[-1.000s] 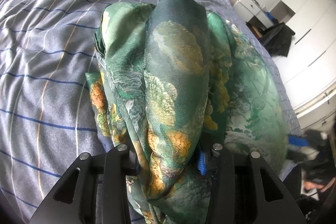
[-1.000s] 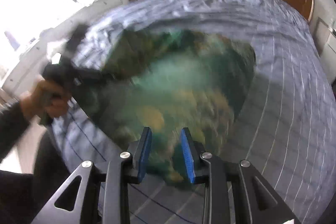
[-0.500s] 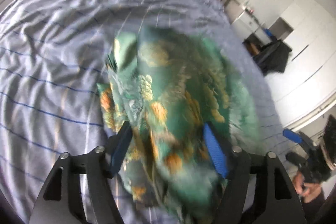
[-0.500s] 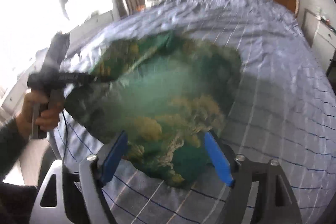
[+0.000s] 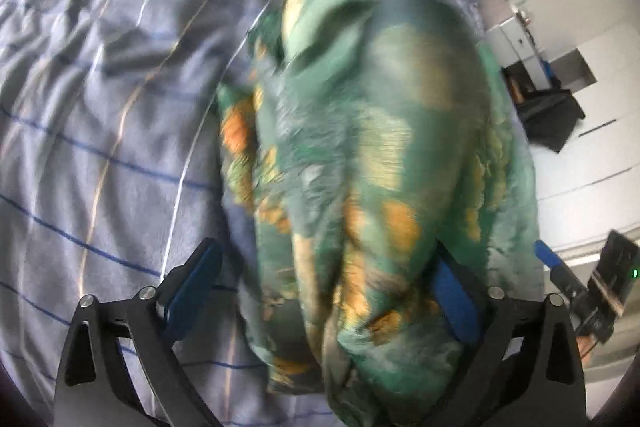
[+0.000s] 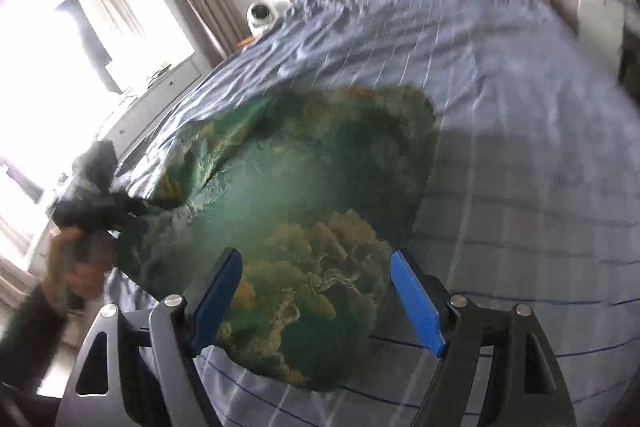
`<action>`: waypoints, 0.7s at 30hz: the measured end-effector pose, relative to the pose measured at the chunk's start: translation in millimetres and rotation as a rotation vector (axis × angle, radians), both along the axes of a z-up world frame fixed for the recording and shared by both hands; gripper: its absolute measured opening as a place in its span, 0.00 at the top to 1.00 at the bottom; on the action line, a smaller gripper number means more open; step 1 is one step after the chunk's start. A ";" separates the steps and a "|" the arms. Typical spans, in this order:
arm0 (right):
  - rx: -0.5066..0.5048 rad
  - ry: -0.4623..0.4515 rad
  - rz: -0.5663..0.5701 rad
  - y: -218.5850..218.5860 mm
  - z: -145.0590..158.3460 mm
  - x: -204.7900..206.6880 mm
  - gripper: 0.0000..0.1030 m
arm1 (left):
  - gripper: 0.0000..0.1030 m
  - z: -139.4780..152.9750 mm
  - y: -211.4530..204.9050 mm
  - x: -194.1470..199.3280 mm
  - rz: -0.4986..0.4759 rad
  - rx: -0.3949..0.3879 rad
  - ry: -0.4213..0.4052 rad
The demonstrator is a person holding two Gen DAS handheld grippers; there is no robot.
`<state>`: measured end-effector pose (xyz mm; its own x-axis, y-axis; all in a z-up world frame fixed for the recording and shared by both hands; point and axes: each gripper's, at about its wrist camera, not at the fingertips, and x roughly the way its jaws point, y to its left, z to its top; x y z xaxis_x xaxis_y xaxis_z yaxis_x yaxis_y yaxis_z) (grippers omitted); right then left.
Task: Fold large clothes
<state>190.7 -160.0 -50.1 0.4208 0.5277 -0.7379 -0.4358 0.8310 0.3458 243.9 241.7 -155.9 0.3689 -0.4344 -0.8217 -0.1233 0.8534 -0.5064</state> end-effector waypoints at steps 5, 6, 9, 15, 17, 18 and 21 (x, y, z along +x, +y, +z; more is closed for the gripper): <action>0.074 0.189 0.041 -11.5 -54.8 24.7 0.21 | 0.02 -22.2 9.3 5.0 -0.007 -0.091 0.031; 0.111 0.217 0.039 -15.0 -60.8 28.8 0.16 | 0.02 -25.4 9.1 7.9 -0.013 -0.096 0.032; 0.218 0.301 0.063 -15.5 -80.3 45.5 0.13 | 0.00 -32.2 7.5 18.4 -0.026 -0.111 0.032; 0.149 0.240 0.061 11.6 -84.0 54.9 0.15 | 0.30 -15.4 -10.7 12.3 -0.032 -0.061 -0.035; 0.055 0.110 0.084 25.4 -62.6 35.4 0.19 | 0.46 2.0 -22.3 2.9 -0.045 0.010 -0.070; 0.031 0.060 0.095 29.5 -55.9 25.9 0.22 | 0.48 14.7 -26.9 -1.8 -0.052 0.040 -0.099; -0.012 -0.084 0.133 37.9 -27.9 4.0 0.24 | 0.49 38.9 -33.0 -8.3 -0.054 0.062 -0.164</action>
